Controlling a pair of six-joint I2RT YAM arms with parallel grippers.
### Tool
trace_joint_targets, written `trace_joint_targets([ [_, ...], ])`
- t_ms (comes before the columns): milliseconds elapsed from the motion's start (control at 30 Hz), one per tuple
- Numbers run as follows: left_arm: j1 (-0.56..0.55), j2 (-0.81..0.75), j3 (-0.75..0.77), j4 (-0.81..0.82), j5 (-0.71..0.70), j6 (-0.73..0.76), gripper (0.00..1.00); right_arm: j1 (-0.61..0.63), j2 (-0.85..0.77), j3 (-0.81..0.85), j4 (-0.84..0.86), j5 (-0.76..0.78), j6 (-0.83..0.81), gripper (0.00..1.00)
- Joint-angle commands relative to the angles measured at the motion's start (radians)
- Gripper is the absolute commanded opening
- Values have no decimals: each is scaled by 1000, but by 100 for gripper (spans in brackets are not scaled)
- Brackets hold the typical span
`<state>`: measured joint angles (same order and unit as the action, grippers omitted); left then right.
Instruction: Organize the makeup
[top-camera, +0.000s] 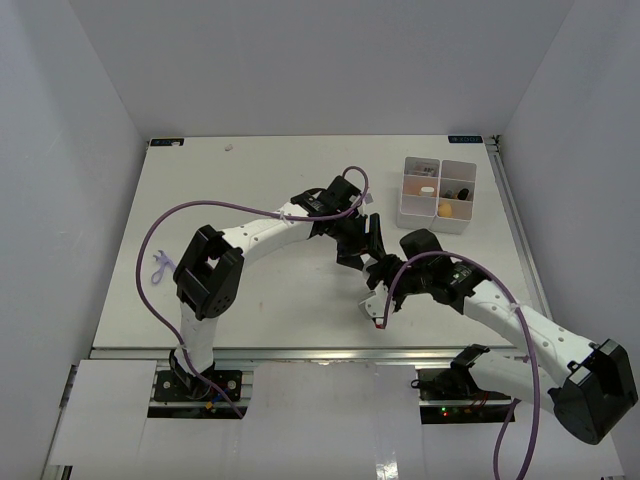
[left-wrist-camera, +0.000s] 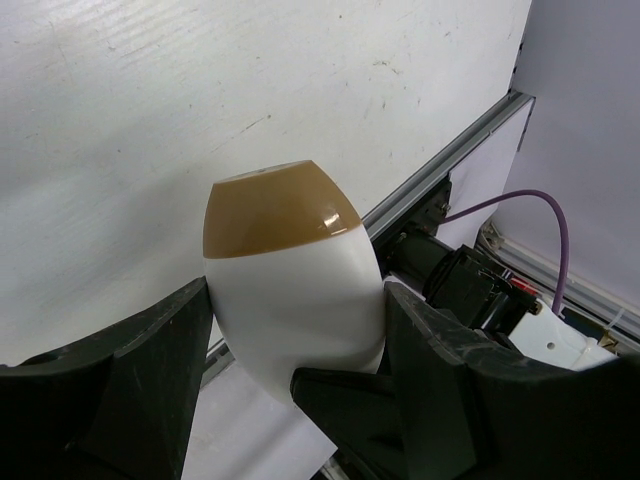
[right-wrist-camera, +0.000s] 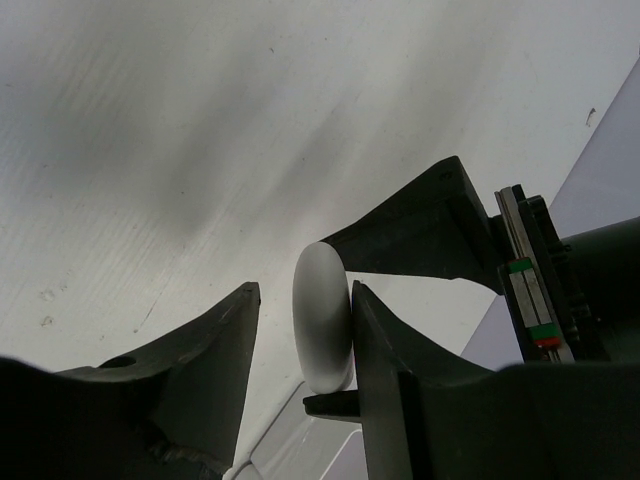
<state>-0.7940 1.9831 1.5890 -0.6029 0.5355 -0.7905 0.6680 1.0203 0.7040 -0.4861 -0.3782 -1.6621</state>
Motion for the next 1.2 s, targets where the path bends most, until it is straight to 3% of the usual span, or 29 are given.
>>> trace_joint_targets([
  [0,-7,-20,23,-11,26,4,22,18,17,-15,42,116,-8,48],
  [433,-7,-33,8,-24,6,18,22,48,36,-29,101,229,-8,35],
  [633,-7,-40,0,-34,-13,37,27,52,35,-25,103,246,3,25],
  [1000,2,-47,20,-63,-80,77,74,56,2,-23,74,199,52,14],
  [1167,16,-46,48,-78,-131,99,84,56,-17,-34,66,180,70,11],
])
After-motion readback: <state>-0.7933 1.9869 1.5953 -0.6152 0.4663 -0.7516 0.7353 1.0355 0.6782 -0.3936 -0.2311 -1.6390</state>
